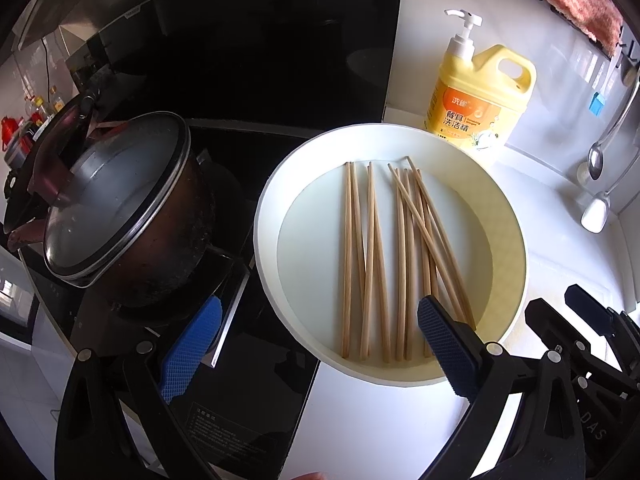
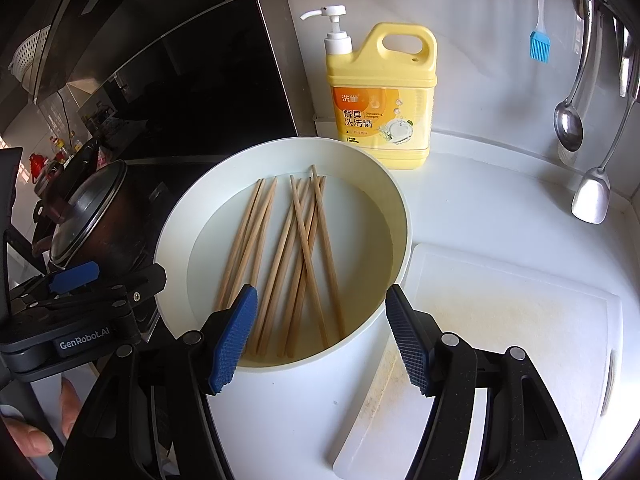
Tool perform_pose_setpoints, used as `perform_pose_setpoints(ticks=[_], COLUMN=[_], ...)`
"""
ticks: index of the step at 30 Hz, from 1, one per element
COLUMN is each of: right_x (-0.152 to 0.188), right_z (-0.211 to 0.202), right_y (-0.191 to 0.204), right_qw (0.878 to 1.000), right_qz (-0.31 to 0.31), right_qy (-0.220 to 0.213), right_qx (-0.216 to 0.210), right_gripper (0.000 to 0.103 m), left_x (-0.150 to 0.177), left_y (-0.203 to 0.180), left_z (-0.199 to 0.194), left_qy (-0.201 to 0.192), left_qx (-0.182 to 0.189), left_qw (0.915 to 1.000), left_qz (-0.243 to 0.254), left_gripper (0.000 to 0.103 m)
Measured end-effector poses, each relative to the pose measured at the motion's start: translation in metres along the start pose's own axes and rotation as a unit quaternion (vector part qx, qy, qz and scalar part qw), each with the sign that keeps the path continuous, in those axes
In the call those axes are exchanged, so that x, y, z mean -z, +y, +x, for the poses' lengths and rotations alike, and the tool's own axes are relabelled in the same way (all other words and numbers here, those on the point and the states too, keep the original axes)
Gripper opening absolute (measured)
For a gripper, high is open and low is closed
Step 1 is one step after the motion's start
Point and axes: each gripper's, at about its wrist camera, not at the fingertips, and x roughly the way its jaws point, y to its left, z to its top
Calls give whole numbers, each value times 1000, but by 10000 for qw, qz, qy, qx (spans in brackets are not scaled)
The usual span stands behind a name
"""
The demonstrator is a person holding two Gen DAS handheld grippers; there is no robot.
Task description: Organize utensils
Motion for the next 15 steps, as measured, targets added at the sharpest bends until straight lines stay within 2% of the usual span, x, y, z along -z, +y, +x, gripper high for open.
perform_pose_setpoints(ticks=[15], right_x=[0], right_z=[6], right_y=[-5], right_qw=[9999], right_qz=[52], right_qy=[80], right_qx=[-67], right_gripper=[64], left_x=[-3], left_y=[-6], left_z=[15], left_qy=[141], left_qx=[-6], left_qw=[9998], left_qz=[141], left_gripper=[97])
